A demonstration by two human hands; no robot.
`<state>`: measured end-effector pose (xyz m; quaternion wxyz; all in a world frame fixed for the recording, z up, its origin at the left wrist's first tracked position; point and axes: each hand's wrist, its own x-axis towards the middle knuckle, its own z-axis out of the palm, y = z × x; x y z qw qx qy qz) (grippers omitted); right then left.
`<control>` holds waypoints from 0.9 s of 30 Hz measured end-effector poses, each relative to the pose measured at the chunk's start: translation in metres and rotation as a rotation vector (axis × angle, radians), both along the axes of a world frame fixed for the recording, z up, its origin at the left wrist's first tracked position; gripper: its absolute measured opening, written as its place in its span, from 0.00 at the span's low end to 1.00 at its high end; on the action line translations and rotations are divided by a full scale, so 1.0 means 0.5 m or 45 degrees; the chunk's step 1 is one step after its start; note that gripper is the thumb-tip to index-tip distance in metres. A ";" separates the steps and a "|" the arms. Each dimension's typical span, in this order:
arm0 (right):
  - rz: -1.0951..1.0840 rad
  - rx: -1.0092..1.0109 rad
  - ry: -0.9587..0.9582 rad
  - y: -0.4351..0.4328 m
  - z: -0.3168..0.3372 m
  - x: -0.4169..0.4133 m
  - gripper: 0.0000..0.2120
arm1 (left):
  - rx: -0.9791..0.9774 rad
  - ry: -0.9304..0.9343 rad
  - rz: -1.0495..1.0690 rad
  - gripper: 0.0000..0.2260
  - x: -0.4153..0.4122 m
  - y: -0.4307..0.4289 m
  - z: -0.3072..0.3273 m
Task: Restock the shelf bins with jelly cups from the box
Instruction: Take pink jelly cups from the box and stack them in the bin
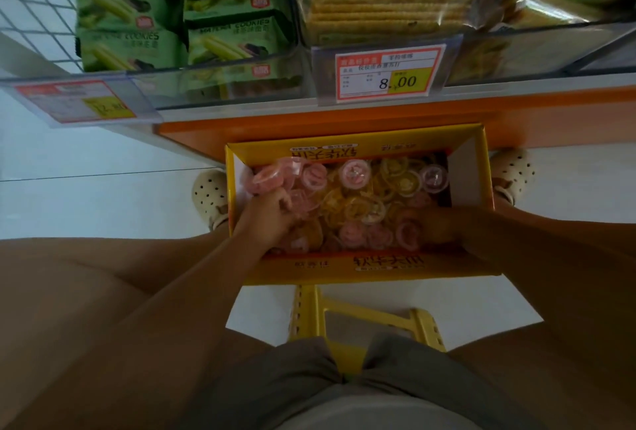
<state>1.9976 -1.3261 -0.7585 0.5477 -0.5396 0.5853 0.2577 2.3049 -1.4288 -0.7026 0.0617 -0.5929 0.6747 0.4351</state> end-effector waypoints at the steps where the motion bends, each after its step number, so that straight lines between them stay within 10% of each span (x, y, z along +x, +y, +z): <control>1: 0.007 0.014 0.007 -0.001 0.003 0.003 0.34 | -0.161 -0.042 0.000 0.07 -0.003 0.000 0.010; 6: 0.040 0.039 0.023 -0.005 0.010 0.009 0.30 | -0.743 -0.102 -0.113 0.19 -0.010 -0.004 0.034; 27: -0.572 -0.173 -0.086 0.018 0.046 0.043 0.23 | -0.522 -0.317 0.616 0.37 -0.142 -0.036 -0.029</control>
